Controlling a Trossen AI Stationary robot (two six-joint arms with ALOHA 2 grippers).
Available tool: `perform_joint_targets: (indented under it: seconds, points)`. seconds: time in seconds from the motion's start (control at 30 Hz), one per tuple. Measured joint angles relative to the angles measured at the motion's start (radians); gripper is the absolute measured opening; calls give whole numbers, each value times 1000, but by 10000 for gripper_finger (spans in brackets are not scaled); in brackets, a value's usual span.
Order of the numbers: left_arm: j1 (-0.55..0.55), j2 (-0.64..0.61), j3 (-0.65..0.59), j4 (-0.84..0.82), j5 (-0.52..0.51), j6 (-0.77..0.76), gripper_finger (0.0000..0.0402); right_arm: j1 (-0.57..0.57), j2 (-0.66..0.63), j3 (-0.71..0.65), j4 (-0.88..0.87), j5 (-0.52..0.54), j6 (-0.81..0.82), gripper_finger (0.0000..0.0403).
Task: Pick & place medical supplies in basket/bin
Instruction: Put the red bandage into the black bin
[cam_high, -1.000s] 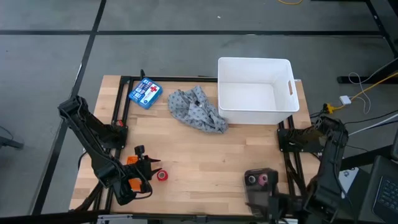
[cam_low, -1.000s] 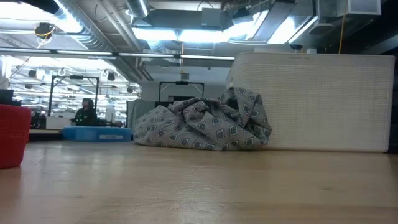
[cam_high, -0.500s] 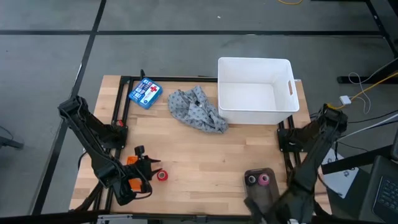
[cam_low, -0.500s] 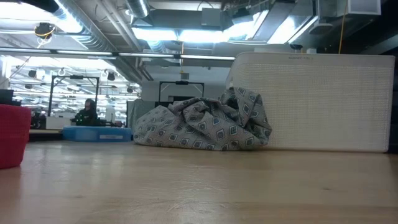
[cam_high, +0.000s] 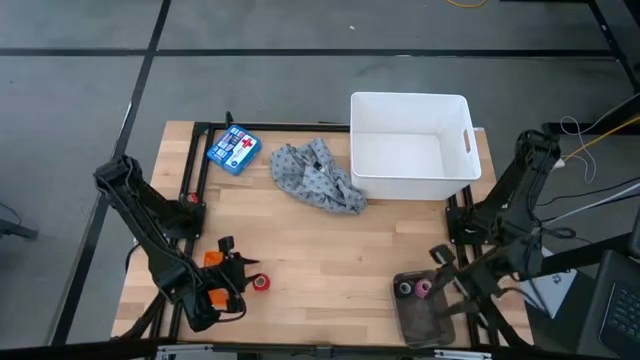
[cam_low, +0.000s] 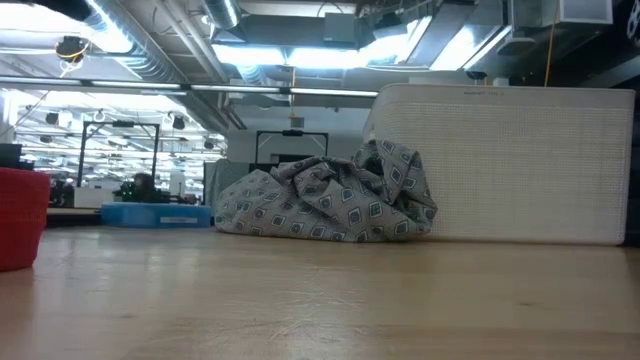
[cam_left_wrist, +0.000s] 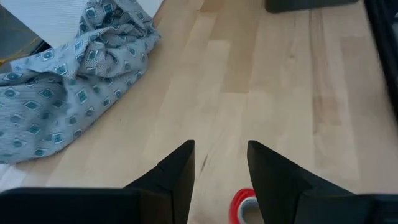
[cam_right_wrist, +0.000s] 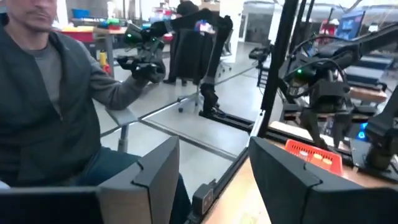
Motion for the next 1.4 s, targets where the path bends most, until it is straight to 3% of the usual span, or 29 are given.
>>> perform_joint_targets:
  seconds: [0.13, 0.53, 1.4]
  points:
    - [26, 26, 0, 58, 46, -2, 143, 15, -53, -40, -1, 5, -45, 194]
    - [158, 173, 0, 67, 386, -84, 143, 15, -62, -42, -1, 8, -39, 194]
    - [182, 213, 0, 15, 500, -122, 143, 15, -62, -42, -9, -56, 20, 194]
